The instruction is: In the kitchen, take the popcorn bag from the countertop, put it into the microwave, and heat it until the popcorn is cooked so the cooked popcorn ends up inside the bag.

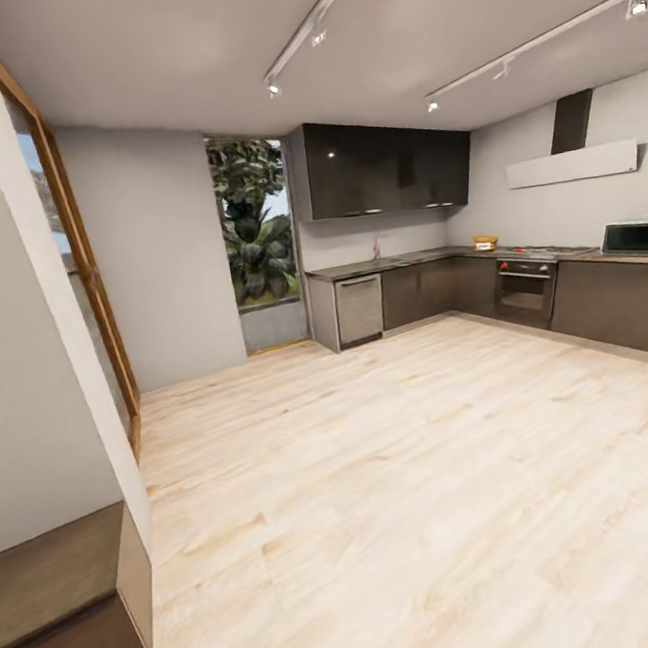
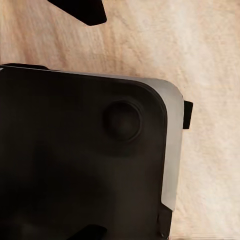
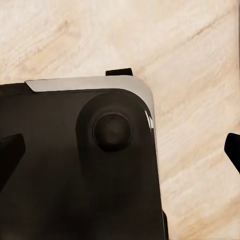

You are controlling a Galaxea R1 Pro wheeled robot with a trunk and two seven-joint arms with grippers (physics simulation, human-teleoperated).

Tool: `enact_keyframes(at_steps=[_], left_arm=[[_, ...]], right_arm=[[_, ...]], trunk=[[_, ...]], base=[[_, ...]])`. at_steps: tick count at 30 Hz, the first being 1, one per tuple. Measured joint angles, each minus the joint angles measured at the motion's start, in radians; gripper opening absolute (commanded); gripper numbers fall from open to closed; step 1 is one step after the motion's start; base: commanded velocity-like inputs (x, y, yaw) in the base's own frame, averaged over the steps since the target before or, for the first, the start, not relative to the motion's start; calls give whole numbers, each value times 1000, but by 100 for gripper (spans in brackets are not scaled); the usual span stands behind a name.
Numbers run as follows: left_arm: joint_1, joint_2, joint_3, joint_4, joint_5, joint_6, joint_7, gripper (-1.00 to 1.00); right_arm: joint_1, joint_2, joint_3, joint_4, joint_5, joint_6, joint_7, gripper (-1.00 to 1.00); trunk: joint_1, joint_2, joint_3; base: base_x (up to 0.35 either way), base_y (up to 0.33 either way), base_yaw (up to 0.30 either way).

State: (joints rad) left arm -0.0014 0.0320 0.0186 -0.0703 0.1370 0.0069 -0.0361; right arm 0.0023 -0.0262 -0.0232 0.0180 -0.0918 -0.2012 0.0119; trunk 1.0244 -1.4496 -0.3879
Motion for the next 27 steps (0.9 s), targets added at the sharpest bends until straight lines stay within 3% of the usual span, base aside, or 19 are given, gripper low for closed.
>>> enact_keyframes(at_steps=[27], left_arm=[[0,0,0,0,0,4,0,100]], right_arm=[[0,1,1,0,8,0,0,100]], trunk=[[0,0,0]], base=[[332,0,-249]])
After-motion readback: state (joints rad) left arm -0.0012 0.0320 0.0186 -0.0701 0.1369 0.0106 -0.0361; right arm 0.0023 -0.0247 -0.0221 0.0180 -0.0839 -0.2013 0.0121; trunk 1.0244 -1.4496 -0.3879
